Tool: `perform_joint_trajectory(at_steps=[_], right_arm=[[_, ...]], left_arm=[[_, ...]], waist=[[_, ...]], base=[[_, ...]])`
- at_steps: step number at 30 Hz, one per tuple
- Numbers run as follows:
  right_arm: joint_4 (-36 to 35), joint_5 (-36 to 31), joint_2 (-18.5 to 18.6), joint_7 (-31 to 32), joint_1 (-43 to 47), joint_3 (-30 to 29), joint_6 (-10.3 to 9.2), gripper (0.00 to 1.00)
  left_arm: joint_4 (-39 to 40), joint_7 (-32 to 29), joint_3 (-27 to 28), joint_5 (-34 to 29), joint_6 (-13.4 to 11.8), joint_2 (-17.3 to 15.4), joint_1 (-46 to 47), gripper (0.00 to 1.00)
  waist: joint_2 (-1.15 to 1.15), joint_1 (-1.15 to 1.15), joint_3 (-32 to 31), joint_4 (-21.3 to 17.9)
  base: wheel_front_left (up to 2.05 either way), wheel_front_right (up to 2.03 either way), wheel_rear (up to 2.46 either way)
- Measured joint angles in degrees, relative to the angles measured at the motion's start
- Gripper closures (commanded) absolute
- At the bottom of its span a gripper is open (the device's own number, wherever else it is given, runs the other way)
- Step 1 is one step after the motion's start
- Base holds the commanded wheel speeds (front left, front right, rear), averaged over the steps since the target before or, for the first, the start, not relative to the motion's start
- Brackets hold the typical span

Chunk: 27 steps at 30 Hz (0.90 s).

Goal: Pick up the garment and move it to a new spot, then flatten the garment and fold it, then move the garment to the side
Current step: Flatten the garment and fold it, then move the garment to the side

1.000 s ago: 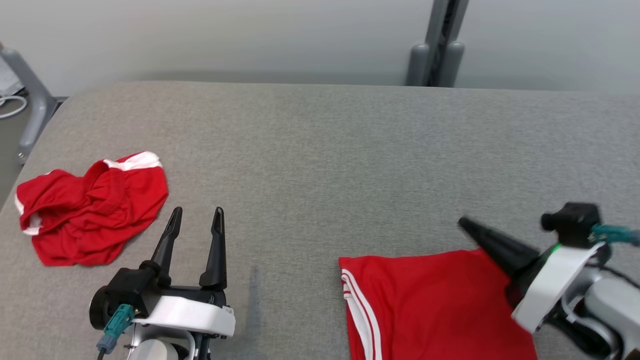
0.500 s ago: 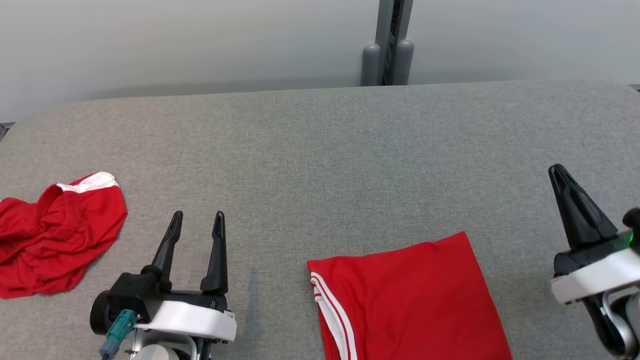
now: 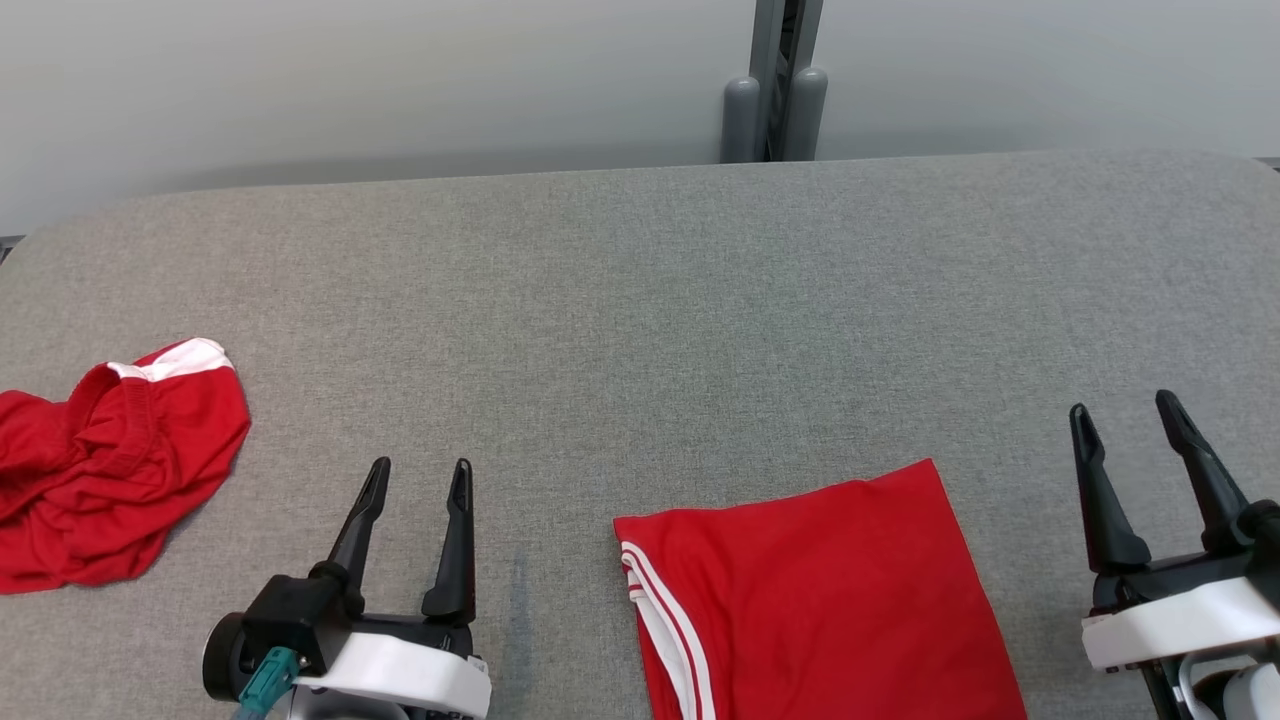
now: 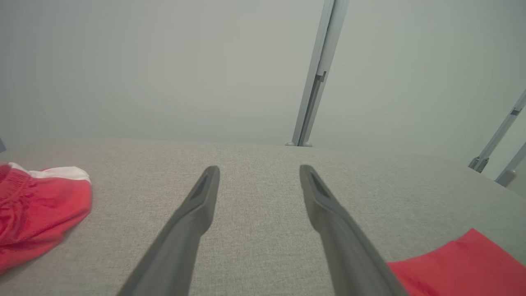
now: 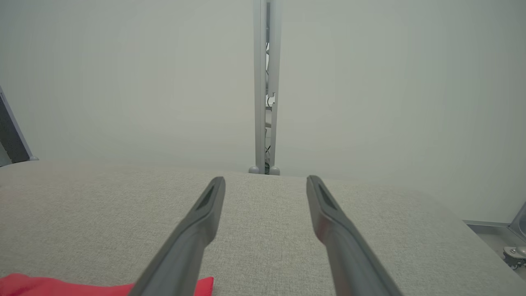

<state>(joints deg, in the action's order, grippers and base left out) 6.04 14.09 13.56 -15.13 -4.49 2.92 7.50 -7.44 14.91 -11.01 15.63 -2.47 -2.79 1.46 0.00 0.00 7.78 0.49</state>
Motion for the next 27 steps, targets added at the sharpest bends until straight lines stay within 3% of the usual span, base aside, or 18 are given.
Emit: perform_joint_trajectory(at_steps=[27], right_arm=[[2.1,3.2,-0.5,0.0,1.0,0.3,0.00,0.00]], left_arm=[[-0.3,0.0,-1.1,0.2,-0.1,0.0,0.0,0.00]], waist=[[0.00,0.00,0.0,0.9]], base=[[0.00,0.00,0.00]])
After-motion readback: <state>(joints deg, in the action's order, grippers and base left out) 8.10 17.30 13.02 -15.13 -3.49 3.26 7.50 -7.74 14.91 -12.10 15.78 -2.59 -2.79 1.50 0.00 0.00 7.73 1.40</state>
